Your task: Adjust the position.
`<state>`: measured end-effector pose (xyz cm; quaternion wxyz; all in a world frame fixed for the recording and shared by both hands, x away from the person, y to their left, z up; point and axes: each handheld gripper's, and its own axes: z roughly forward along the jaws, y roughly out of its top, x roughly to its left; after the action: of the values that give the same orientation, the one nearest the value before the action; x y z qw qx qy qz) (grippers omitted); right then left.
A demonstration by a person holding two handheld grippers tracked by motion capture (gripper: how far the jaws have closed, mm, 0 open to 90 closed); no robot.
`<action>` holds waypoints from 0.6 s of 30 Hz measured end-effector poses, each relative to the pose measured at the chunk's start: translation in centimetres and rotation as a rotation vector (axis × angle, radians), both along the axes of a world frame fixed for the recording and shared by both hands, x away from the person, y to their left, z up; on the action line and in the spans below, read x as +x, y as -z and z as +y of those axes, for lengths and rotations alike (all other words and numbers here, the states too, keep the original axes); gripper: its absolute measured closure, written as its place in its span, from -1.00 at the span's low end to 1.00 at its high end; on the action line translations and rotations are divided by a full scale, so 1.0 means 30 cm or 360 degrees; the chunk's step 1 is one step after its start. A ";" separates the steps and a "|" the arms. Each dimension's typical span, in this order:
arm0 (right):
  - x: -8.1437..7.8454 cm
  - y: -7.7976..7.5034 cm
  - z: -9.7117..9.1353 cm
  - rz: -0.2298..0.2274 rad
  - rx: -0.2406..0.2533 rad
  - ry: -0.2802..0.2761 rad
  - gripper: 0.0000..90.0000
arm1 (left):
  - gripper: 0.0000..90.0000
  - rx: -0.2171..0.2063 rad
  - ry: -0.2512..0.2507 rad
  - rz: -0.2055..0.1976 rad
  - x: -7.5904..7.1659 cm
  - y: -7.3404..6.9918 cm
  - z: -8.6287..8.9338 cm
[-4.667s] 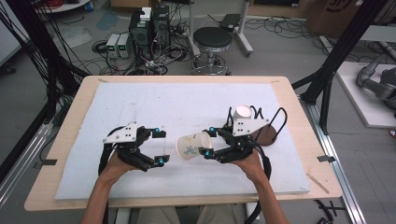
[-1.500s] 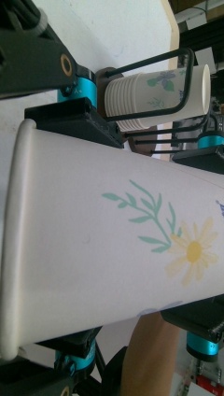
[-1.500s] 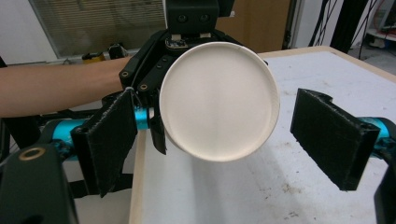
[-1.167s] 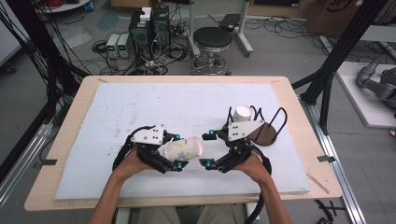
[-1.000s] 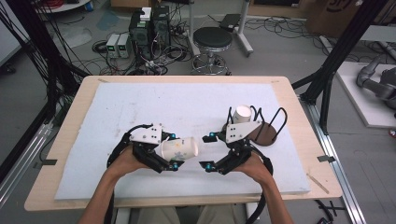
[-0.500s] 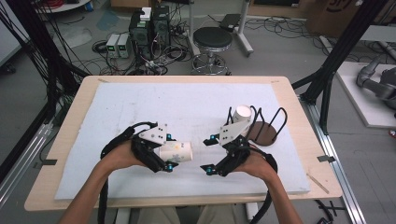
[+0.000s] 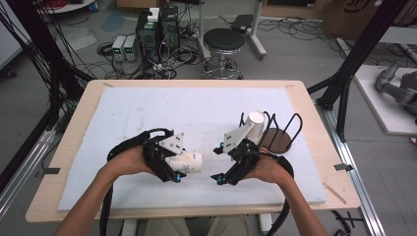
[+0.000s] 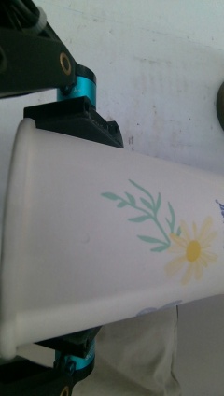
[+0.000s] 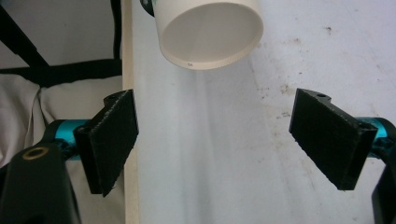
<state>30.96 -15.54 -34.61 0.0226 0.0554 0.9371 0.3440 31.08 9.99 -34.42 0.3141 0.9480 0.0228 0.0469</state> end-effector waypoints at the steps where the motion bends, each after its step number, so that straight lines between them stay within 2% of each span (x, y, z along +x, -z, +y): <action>1: 0.000 0.000 0.004 0.0001 -0.0013 -0.0003 -0.64 | -0.45 0.0001 0.0001 0.0005 0.002 -0.001 -0.003; 13: 0.009 -0.011 0.036 -0.0009 -0.0145 -0.0045 -0.62 | -0.45 0.0062 0.0010 0.0056 0.014 0.008 -0.022; 18: 0.008 -0.015 0.050 -0.0011 -0.0166 -0.0067 -0.62 | -0.45 0.0069 0.0020 0.0065 0.015 0.009 -0.033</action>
<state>31.21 -14.04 -34.15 0.0214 0.0332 0.9546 0.2952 31.53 9.00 -34.68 0.2933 0.9554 0.0223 0.0259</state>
